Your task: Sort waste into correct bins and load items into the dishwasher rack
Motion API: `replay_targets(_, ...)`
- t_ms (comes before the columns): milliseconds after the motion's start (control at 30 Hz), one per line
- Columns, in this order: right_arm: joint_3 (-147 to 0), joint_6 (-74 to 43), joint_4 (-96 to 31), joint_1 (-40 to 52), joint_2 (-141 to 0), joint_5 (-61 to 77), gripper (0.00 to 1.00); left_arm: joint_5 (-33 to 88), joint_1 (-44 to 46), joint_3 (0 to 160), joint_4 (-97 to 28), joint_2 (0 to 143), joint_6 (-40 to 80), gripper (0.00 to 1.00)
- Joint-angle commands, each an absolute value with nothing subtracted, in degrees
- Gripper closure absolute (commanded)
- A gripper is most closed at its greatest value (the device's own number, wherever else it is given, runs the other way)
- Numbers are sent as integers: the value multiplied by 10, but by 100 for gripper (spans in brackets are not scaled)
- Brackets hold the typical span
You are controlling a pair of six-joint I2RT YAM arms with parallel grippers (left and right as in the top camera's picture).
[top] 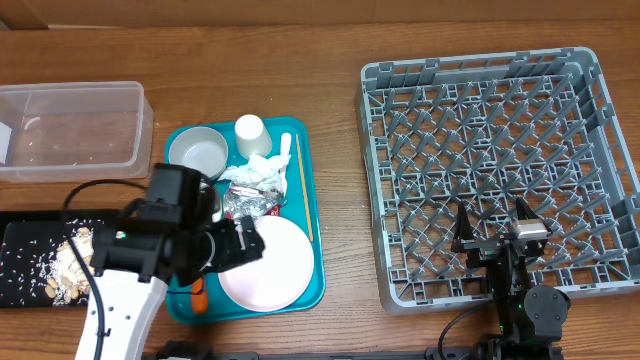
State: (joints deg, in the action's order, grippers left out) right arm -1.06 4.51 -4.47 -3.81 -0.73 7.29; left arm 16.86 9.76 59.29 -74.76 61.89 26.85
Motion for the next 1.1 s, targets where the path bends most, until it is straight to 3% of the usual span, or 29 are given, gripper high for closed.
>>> replay_targets(0, -5, 45, -41, -41, -2, 76, 0, 189, 136, 606, -726, 619, 246, 0)
replay_targets(467, -4, 45, -41, -41, -2, 76, 0, 187, 178, 606, -704, 627, 249, 0)
replay_targets(800, -4, 45, -41, -41, -2, 76, 0, 86, 178, 606, -700, 666, 262, 0)
replay_targets(1067, -4, 45, -41, -41, -2, 76, 0, 86, 176, 619, -697, 672, 261, 0)
